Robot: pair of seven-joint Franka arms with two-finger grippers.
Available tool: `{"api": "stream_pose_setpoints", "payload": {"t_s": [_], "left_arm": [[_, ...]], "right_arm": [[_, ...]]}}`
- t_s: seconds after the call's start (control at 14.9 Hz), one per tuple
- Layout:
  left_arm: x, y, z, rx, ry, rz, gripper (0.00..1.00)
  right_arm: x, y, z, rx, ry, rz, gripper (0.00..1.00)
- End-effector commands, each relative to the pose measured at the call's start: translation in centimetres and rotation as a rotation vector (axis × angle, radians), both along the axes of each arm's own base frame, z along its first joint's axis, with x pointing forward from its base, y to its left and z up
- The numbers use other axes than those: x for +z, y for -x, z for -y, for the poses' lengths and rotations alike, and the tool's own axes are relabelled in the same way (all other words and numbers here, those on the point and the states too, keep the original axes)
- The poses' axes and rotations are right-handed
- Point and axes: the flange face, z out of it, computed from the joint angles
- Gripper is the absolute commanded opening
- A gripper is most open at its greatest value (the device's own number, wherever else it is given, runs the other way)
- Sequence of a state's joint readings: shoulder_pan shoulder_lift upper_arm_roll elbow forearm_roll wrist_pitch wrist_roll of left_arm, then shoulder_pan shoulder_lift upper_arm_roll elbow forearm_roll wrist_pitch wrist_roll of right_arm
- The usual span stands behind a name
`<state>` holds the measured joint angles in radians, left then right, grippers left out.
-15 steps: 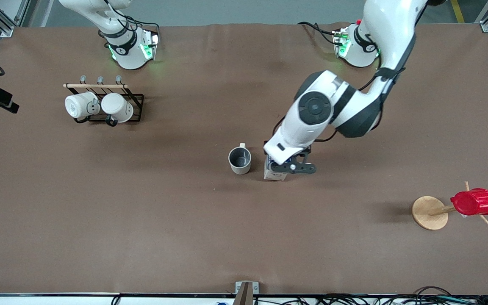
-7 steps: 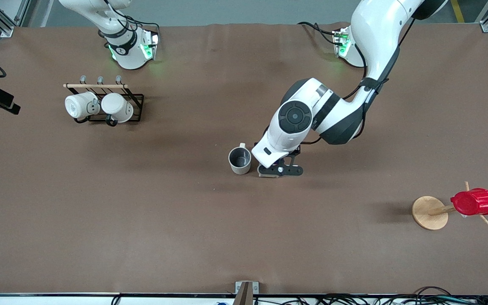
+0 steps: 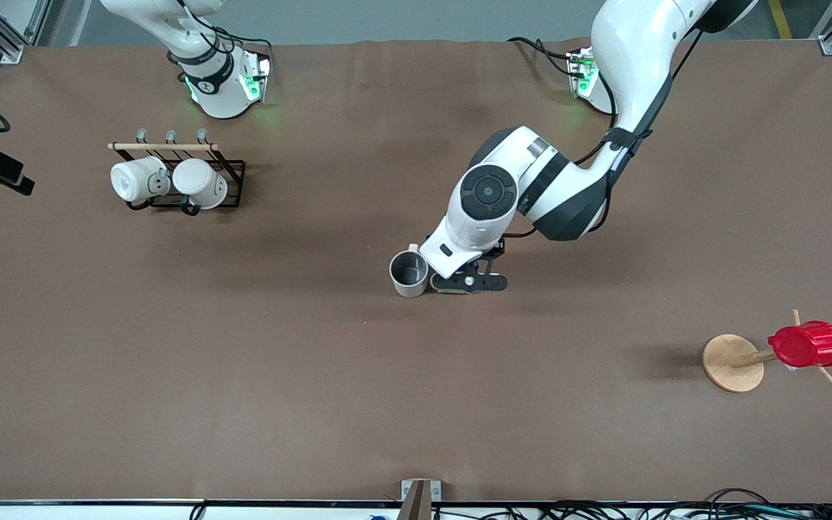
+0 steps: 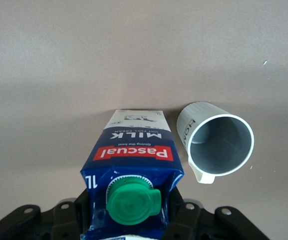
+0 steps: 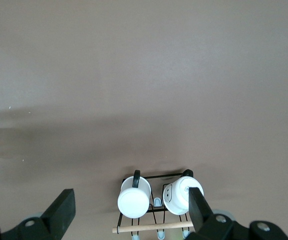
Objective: Place cup and milk on table
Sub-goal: 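Lower the milk carton next to the mug with the left gripper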
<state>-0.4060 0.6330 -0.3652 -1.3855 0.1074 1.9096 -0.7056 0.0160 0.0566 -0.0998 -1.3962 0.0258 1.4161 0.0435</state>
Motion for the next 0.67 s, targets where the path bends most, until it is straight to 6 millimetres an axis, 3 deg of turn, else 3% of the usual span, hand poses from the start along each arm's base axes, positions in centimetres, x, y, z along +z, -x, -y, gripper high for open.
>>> {"api": "stream_pose_setpoints", "payload": {"t_s": [0.0, 0.6], "left_arm": [[0.3, 0.2, -0.1, -0.001, -0.029, 0.007, 0.55], [-0.9, 0.1, 0.3, -0.048, -0.065, 0.045, 0.58]], "right_arm": [[0.3, 0.1, 0.2, 0.001, -0.004, 0.0, 1.0], [0.3, 0.1, 0.2, 0.001, -0.004, 0.0, 1.0]]}}
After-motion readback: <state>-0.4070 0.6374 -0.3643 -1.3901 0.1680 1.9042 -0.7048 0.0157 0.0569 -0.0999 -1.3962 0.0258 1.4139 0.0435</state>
